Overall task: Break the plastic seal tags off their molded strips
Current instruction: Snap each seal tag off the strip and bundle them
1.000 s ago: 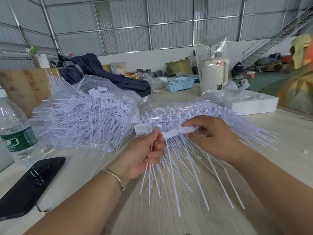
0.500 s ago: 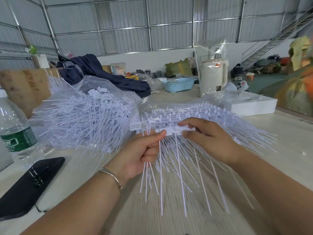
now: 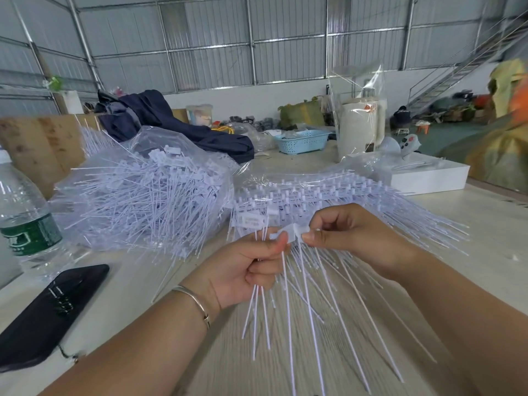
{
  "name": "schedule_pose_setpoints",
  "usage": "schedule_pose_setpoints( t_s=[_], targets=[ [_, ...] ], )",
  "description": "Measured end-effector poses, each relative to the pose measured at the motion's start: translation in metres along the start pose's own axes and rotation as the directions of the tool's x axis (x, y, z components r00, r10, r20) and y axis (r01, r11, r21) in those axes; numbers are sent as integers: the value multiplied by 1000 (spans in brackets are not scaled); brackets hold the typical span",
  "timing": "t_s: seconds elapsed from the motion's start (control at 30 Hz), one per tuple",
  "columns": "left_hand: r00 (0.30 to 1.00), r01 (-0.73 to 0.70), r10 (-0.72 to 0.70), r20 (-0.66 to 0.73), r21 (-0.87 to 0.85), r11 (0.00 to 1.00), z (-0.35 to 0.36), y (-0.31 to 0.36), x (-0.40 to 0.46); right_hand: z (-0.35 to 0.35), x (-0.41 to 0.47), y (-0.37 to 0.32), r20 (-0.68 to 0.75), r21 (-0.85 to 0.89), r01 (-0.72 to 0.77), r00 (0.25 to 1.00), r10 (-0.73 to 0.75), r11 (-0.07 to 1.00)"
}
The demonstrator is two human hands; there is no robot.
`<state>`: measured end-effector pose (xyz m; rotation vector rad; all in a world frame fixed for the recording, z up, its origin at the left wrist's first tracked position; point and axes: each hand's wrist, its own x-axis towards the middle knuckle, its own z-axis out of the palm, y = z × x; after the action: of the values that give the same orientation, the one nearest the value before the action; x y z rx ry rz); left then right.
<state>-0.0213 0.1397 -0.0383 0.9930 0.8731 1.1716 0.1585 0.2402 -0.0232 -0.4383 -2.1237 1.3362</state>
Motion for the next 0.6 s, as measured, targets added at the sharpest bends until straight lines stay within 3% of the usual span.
schedule_pose_setpoints(
  t_s=[0.13, 0.4, 0.6],
  targets=[
    [997, 77, -77, -7, -3, 997, 2, -2, 2, 8, 0, 1, 3, 53, 0, 1000, 0, 999],
    [1000, -21, 18, -21, -183, 983, 3, 3, 7, 3, 3, 2, -184, 67, 40, 982, -27, 997],
    [969, -82, 54, -242, -104, 991, -5, 7, 5, -2, 3, -1, -340, 36, 95, 937, -77, 995]
  ],
)
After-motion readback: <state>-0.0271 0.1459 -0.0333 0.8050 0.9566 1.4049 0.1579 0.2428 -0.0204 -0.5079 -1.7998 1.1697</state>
